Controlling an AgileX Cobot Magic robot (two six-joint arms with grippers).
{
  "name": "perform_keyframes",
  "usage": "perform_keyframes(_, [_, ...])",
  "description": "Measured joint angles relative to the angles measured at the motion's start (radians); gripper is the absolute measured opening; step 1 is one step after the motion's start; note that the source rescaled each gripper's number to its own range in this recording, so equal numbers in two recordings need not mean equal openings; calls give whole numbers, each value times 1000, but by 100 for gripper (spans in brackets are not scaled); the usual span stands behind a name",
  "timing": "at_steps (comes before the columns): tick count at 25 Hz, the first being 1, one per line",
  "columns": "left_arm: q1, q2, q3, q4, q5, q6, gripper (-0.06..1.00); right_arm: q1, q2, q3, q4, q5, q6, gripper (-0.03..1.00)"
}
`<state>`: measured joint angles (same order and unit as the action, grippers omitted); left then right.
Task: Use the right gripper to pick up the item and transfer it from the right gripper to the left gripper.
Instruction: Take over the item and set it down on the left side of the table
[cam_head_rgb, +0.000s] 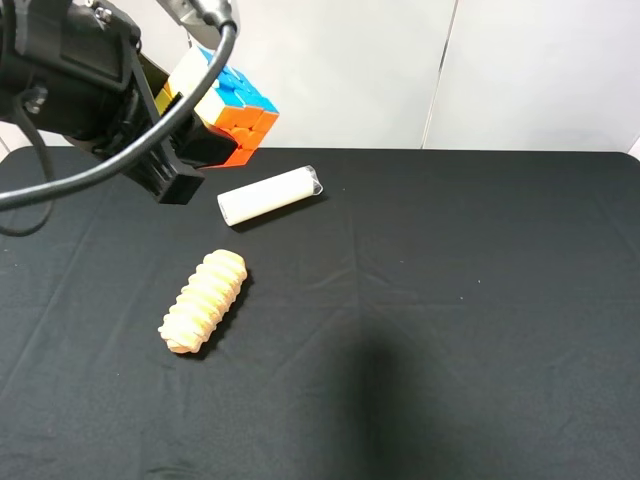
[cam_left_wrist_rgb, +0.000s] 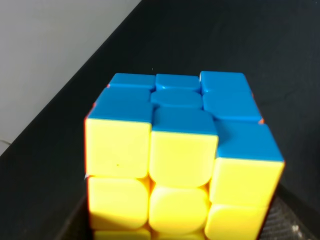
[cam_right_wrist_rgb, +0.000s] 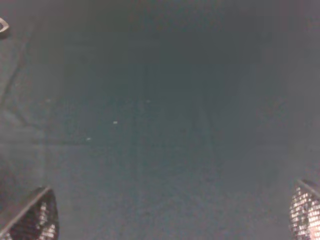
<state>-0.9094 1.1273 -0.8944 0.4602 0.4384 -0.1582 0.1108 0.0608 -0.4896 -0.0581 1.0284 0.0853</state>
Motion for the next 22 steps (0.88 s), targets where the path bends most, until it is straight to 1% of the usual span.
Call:
perform_keyframes(5, [0,0,0,0,2,0,0,-58,-25,0,0,0,0,99])
perform_keyframes(10, [0,0,0,0,11,-1,0,-63,-65,0,0,0,0,99])
perform_keyframes(14, [2,0,-1,0,44,-1,0,-63,-66,0,1,0,0,99])
perform_keyframes(18, [2,0,-43,0,146,-1,0,-63,-66,0,3,0,0,99])
perform_keyframes(22, [2,0,-150,0,320,-1,0,-63,-66,0,3,0,0,99])
